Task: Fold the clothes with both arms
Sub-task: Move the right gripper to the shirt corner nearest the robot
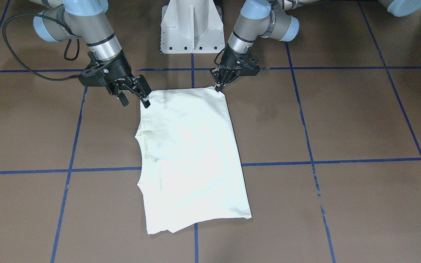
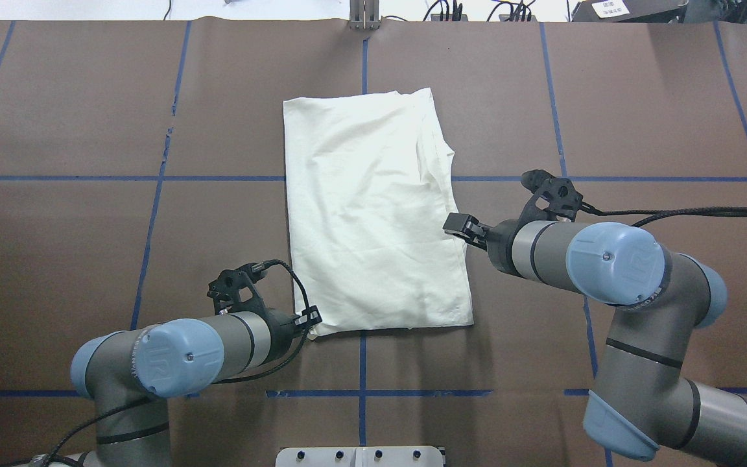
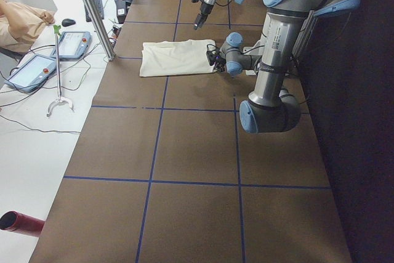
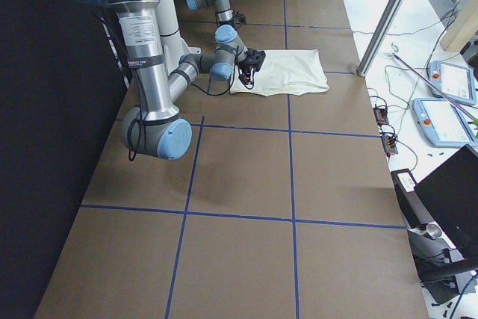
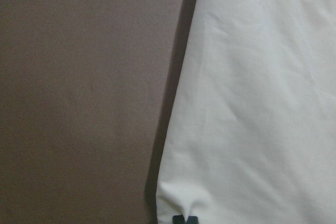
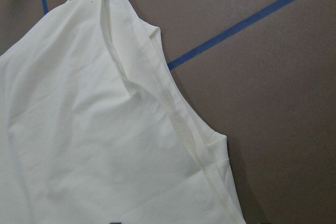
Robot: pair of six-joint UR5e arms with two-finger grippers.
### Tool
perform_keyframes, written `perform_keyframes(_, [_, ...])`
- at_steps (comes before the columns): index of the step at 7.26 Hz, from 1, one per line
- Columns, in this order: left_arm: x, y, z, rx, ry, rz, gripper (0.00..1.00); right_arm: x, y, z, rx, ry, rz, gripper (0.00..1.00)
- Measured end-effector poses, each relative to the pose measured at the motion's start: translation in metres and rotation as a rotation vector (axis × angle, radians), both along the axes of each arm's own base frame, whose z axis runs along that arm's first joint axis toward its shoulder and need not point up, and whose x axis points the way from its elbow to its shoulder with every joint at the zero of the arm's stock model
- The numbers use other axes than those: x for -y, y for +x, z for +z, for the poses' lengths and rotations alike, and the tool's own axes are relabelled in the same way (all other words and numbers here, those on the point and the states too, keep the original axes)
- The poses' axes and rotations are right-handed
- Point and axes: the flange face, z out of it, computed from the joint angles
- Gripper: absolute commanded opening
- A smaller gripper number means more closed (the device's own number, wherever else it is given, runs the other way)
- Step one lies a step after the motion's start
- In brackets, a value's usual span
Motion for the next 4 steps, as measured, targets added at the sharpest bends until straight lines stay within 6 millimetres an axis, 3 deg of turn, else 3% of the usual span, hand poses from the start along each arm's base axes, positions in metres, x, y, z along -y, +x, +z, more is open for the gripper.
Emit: perform_keyframes(4, [0.002,-0.001,-0.006,-0.010,0.004,-0.005,0.00,-0.047,-0.038,-0.009,-0.020,-0.237,0.117,0.88])
